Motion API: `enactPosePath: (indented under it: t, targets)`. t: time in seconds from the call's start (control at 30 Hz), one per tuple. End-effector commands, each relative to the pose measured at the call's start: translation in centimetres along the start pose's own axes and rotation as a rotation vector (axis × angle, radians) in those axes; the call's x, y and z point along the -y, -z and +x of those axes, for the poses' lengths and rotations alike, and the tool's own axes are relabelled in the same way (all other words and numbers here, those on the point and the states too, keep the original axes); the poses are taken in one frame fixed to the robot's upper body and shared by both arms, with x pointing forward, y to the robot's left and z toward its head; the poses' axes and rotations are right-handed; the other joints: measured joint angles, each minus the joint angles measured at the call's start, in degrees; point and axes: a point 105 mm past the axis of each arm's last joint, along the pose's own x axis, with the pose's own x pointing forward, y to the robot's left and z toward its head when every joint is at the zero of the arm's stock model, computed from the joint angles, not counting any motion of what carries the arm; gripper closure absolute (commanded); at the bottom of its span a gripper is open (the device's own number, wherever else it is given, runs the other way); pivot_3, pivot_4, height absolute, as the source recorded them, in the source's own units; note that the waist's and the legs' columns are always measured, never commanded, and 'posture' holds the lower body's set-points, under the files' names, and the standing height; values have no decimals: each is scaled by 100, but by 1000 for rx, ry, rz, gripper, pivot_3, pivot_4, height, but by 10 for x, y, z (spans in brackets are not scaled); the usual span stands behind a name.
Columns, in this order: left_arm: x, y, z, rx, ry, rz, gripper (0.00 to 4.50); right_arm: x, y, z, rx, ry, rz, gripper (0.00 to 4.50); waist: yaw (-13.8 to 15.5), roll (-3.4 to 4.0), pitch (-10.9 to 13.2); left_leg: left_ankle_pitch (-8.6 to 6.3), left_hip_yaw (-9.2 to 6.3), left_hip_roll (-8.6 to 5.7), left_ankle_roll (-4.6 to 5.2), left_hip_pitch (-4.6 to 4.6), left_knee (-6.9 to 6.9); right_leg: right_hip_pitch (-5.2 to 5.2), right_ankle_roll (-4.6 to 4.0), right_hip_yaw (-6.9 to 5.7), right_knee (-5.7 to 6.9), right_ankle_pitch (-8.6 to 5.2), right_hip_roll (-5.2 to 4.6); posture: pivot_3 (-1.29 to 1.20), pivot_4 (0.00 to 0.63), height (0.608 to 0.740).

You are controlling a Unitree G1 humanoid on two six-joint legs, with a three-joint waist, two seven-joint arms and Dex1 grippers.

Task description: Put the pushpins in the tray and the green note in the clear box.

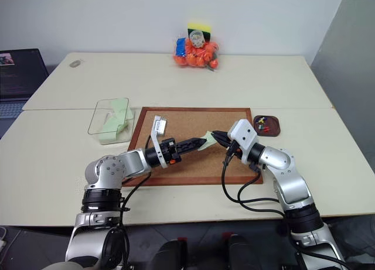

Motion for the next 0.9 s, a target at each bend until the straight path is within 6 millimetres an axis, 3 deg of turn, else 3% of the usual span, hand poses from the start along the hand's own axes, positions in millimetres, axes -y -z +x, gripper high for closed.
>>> enactPosePath:
  t: [0.03,0.3,0.63,0.9]
  targets:
    - [10,-6,1,21,43,31,3045,0,-17,3,65,0,-21,4500,-1,0,0,0,0,0,0,0,0,0,0,0,0,0,0,0,150,740]
    - [7,-6,0,26,26,48,4467,-2,-17,4,67,-6,-24,4500,1,0,0,0,1,-1,0,0,0,0,0,0,0,0,-1,0,150,740]
    - [-3,-8,3,39,-32,44,4467,-1,-20,3,77,10,-13,4500,0,0,0,0,0,-1,0,0,0,0,0,0,0,0,-1,0,150,740]
    - [-24,-13,2,87,-156,47,4467,0,-40,-4,138,42,23,4500,3,0,0,0,-1,0,0,0,0,0,0,-1,0,0,-1,0,150,740]
